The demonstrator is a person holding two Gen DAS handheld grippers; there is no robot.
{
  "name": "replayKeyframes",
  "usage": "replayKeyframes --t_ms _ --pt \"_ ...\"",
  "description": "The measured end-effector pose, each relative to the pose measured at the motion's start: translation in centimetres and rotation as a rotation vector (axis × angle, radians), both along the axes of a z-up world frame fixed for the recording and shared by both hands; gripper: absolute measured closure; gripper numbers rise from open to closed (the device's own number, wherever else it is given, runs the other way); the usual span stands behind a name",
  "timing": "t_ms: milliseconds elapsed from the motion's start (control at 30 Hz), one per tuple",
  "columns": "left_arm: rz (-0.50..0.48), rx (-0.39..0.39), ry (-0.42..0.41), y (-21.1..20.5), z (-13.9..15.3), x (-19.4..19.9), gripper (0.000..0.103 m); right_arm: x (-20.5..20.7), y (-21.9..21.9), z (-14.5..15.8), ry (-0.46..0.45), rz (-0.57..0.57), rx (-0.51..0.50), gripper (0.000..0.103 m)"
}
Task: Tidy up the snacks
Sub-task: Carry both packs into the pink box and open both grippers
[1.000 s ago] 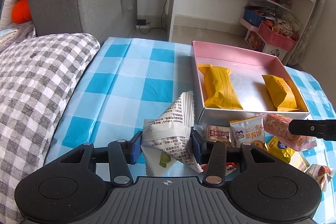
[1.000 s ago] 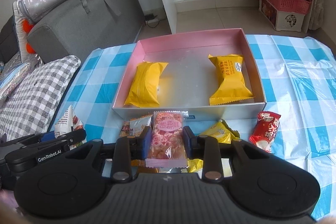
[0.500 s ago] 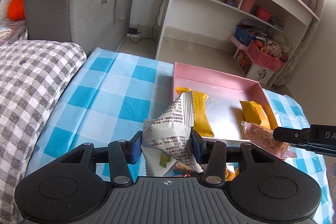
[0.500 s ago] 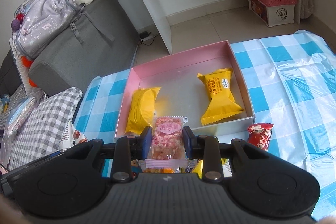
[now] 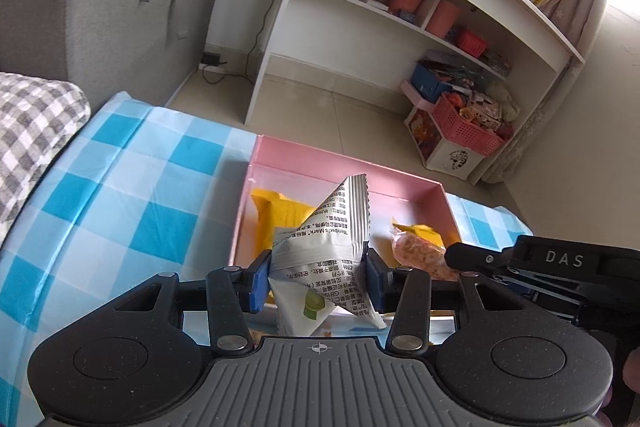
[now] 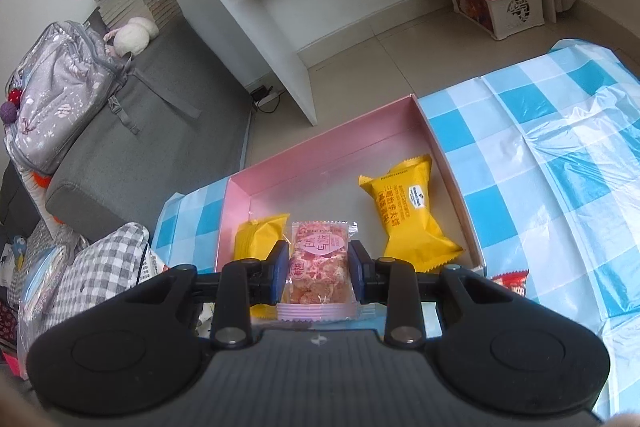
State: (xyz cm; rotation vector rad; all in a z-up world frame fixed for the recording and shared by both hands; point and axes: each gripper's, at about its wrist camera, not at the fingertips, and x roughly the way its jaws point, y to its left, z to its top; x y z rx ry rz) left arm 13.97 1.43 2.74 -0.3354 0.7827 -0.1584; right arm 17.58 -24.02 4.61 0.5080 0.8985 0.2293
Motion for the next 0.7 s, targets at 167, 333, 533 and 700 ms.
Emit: replayKeyframes --t_ms 167,333,533,700 --pt "-0.061 -0.006 0.003 -1.9 -1.0 2.8 0.059 2.7 -0.4 -0.7 -0.013 -0.019 -0.034 0.074" --pt "-0.117 0.027 0.024 -3.8 -2.5 5.1 0.059 4.4 -0.4 -1.7 -0.046 -0.025 -0.064 0.074" --pt "-0.143 0.073 0.056 -5.0 -4.2 6.9 0.058 5.8 -0.4 -2.8 -0.058 -0.02 -0.095 0.074" --pt "-0.15 0.095 0.057 -5.3 -4.9 7.5 0.056 6.1 -0.2 -2.9 -0.068 -0.018 -0.12 0.074"
